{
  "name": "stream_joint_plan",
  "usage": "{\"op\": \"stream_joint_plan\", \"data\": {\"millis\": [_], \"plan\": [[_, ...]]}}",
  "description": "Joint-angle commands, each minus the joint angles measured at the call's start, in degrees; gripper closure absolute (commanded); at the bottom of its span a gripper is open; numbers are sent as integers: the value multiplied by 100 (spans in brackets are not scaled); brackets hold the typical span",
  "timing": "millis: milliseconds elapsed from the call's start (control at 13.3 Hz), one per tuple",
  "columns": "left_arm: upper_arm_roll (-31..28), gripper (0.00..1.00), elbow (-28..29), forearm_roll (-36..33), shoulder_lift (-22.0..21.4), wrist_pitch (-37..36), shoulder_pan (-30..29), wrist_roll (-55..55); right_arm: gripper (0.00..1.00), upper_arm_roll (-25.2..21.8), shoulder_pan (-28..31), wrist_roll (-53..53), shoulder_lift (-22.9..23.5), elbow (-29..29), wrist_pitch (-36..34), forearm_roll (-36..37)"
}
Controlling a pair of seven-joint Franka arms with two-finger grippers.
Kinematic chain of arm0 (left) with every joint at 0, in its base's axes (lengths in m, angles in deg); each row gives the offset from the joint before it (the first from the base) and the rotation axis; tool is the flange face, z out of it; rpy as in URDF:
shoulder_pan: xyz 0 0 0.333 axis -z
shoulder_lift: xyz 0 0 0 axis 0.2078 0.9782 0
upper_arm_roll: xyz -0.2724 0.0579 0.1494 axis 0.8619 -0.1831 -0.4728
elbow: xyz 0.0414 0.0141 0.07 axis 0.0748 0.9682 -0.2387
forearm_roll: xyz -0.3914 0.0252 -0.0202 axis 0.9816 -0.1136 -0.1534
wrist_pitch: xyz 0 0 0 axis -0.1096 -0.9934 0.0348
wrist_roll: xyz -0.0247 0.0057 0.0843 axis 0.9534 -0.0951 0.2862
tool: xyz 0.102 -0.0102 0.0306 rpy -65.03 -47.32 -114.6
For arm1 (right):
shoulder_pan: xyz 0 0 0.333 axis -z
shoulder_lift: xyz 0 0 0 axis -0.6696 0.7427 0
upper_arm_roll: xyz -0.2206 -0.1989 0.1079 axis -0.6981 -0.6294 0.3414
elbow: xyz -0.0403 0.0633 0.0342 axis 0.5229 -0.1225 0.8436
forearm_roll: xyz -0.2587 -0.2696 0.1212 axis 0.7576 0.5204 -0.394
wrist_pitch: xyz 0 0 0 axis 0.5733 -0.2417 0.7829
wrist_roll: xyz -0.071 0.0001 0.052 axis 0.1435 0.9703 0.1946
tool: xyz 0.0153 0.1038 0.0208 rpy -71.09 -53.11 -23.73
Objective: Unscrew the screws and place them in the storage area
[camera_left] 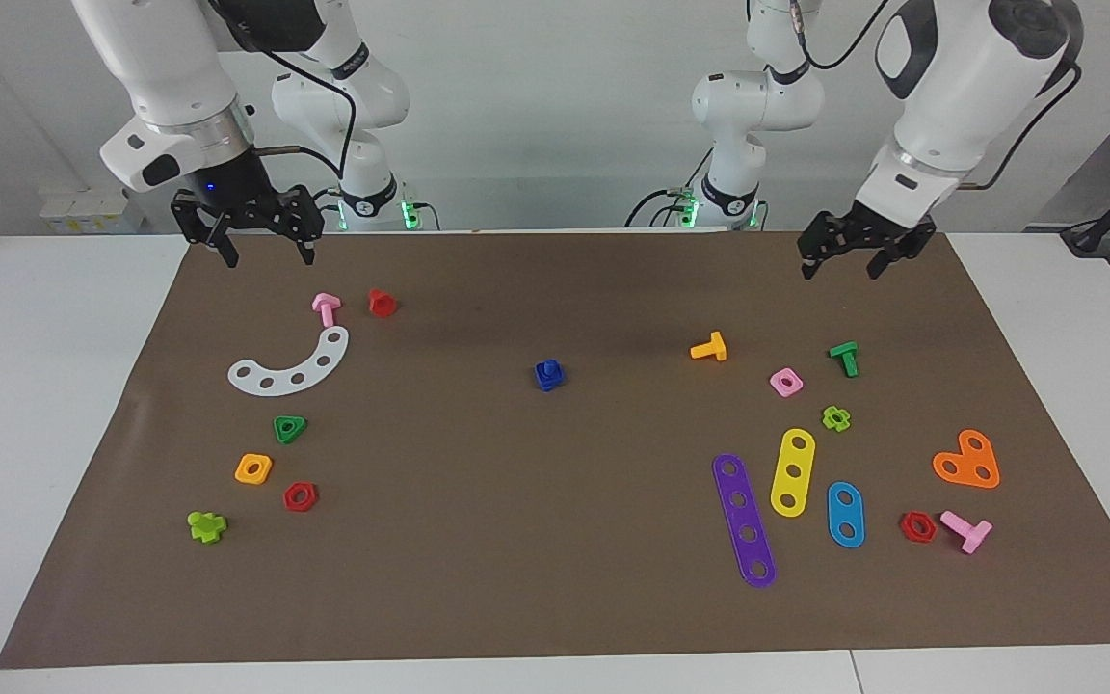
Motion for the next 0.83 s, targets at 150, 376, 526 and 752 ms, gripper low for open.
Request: {"op": "stream_joint_plan", "data": {"millis": [150,376,526,752], "plan": [[-82,0,0,229,988,1764,1605,-2130,0,55,22,93,-153,-171,73,179],[-90,1,-218,194,1742,2462,2301,-2512,0,99,22,93,-153,-163,73,188],[-117,5,-272,98,2297,2839,2749,-2767,0,125,22,93,-162,-162,73,179],[-117,9,-114,-61,2545,3183,3023,-2812,0,126,31,102,-162,-136,65,109]]}}
